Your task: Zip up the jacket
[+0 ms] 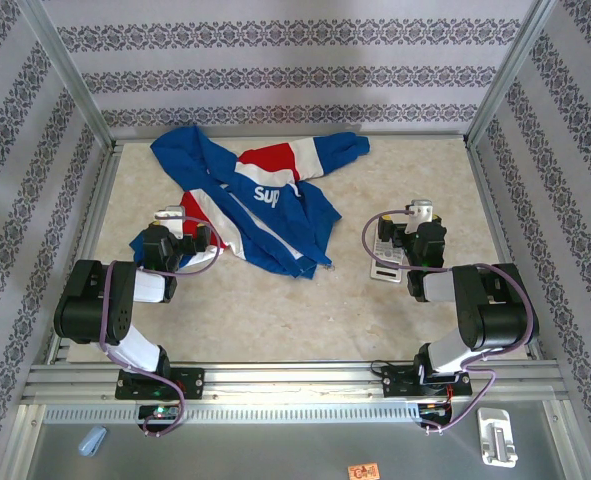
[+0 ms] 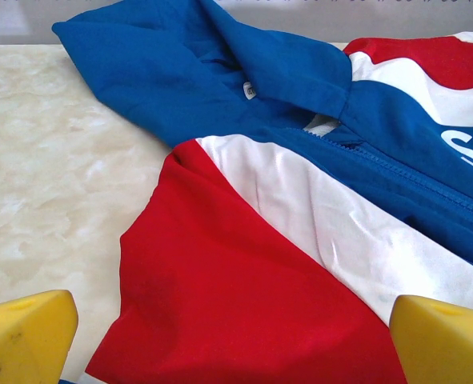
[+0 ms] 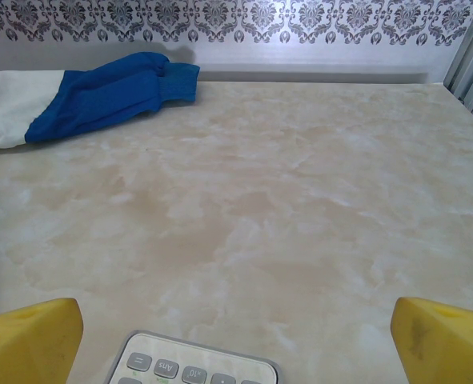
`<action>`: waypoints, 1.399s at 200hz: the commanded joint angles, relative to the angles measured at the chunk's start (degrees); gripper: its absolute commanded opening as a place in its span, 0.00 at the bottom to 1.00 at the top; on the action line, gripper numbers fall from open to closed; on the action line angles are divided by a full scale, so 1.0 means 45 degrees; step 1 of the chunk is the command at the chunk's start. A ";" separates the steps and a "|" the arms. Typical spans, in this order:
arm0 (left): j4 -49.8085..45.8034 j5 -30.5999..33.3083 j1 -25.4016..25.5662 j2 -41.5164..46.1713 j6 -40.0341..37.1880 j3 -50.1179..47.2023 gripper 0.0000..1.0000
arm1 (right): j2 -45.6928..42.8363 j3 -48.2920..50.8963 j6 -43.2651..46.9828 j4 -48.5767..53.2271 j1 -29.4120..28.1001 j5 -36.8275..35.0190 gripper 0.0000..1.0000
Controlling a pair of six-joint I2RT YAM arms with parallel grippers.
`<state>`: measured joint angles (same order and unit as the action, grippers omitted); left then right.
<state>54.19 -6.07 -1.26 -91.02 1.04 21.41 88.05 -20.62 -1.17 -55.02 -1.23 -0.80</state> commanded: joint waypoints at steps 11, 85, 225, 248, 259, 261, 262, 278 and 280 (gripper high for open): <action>-0.0130 -0.0314 -0.0133 -0.0007 -0.0192 0.0223 1.00 | 0.0015 -0.0144 -0.0117 -0.0155 0.0064 -0.0156 0.98; -0.0129 -0.0312 -0.0146 -0.0007 -0.0179 0.0223 1.00 | 0.0009 -0.0144 -0.0120 -0.0155 0.0060 -0.0163 0.98; -0.4118 0.1421 -0.0136 0.3861 0.1156 0.0418 1.00 | -0.3314 -0.1531 0.0078 0.5572 -0.0897 -0.1050 0.98; -0.7695 0.0894 -0.0133 0.4752 0.1860 0.1594 0.98 | -0.2805 -0.3523 0.0036 0.8233 -0.1637 -0.1113 0.98; -0.9205 0.0572 -0.0136 0.4927 0.2303 0.2162 0.95 | -0.2348 -0.4319 0.0158 0.8915 -0.2168 -0.1131 0.97; -0.9405 0.0519 -0.0132 0.4952 0.2371 0.2231 0.95 | -0.2254 -0.4464 0.0186 0.9026 -0.2270 -0.1156 0.96; -0.9503 0.0465 -0.0131 0.4963 0.2418 0.2272 0.94 | -0.2229 -0.4540 0.0213 0.9074 -0.2316 -0.1173 0.96; -1.0450 -0.0033 -0.0131 0.5123 0.3227 0.2505 0.89 | -0.1298 -0.5833 0.0421 0.9996 -0.3204 -0.1415 0.96; -1.0522 -0.0086 -0.0131 0.5128 0.3329 0.2512 0.89 | -0.1133 -0.6010 0.0427 1.0127 -0.3295 -0.1437 0.96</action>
<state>22.11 -2.61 -1.26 -69.36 9.06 30.48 77.84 -40.51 -0.89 -21.45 -11.18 -5.37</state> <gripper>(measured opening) 0.918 0.960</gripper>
